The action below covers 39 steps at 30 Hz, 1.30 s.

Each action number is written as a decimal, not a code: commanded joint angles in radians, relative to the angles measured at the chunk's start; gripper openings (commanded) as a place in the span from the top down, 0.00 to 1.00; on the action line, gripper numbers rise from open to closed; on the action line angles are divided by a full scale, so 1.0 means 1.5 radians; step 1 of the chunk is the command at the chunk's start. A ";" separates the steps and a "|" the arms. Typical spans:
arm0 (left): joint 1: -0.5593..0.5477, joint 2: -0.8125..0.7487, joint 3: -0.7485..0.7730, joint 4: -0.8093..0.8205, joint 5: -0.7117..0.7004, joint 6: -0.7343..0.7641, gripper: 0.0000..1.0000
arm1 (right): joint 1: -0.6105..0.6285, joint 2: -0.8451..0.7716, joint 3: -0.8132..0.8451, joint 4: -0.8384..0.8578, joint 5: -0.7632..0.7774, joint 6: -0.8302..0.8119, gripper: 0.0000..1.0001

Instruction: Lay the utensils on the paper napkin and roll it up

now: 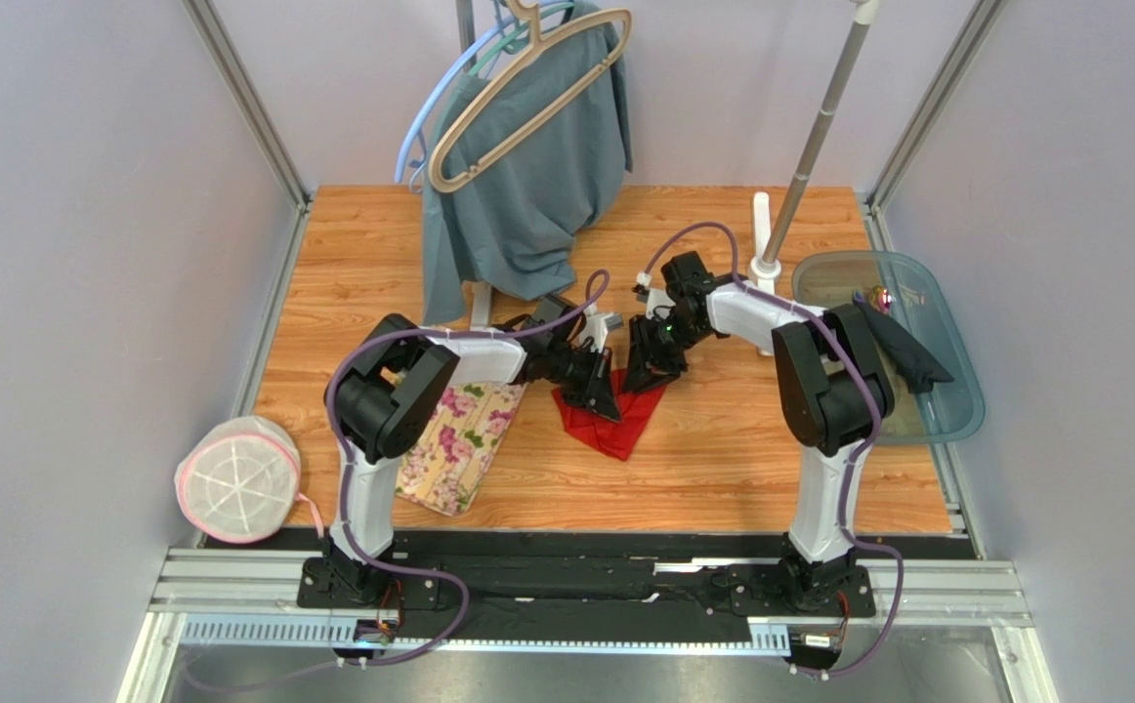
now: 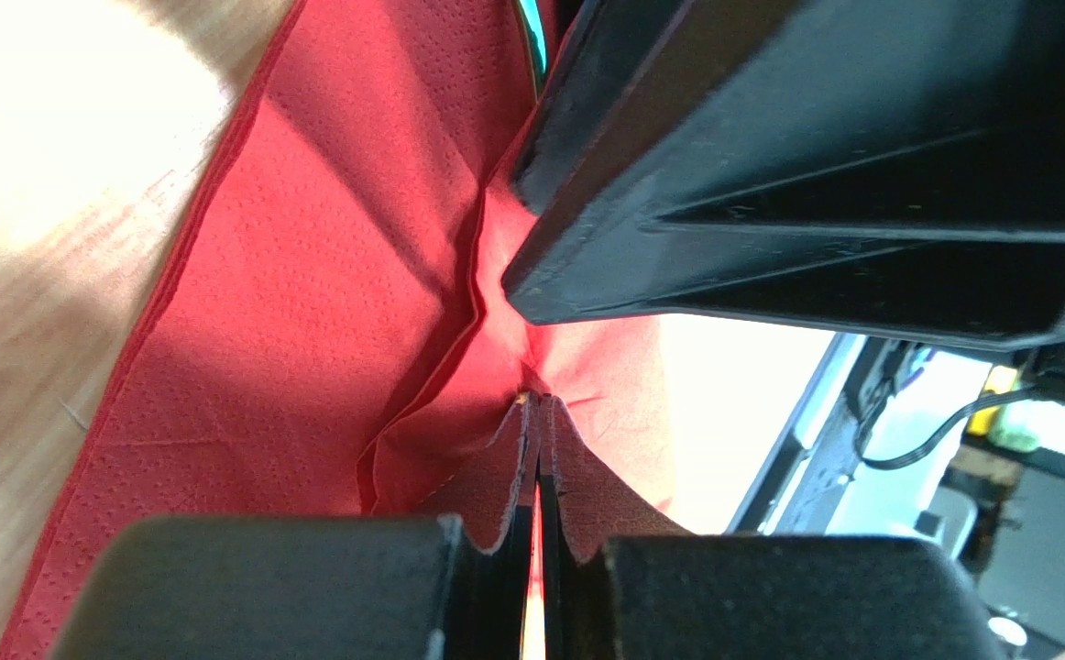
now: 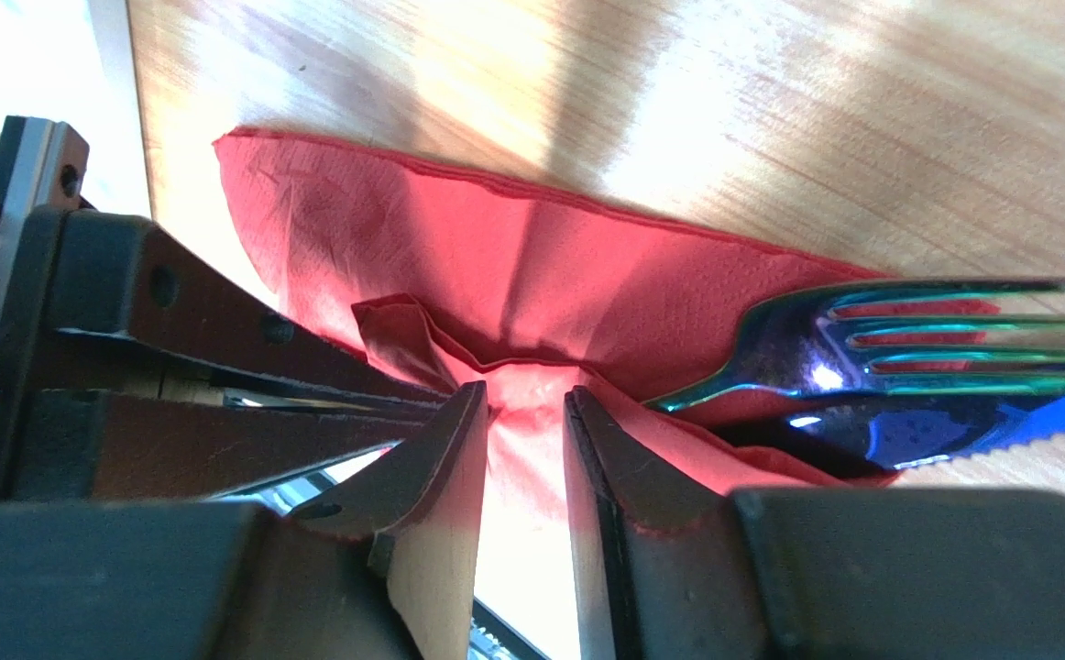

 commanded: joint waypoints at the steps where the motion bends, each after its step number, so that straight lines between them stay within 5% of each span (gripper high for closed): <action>1: 0.006 0.019 0.005 -0.072 -0.063 0.077 0.97 | 0.016 -0.031 -0.007 0.004 0.027 -0.022 0.70; 10: 0.007 -0.003 -0.011 -0.064 -0.058 0.070 0.94 | 0.017 0.043 -0.015 0.026 0.091 -0.042 0.80; 17: -0.010 -0.135 -0.091 0.065 0.022 0.034 0.83 | 0.018 0.068 -0.010 0.039 0.087 -0.057 0.83; 29: 0.008 -0.012 -0.075 0.058 0.011 -0.022 0.90 | 0.014 0.076 0.037 0.040 0.050 -0.074 0.83; 39: 0.021 0.011 -0.082 0.055 0.013 -0.029 0.94 | -0.036 -0.055 0.017 0.074 -0.051 0.061 0.75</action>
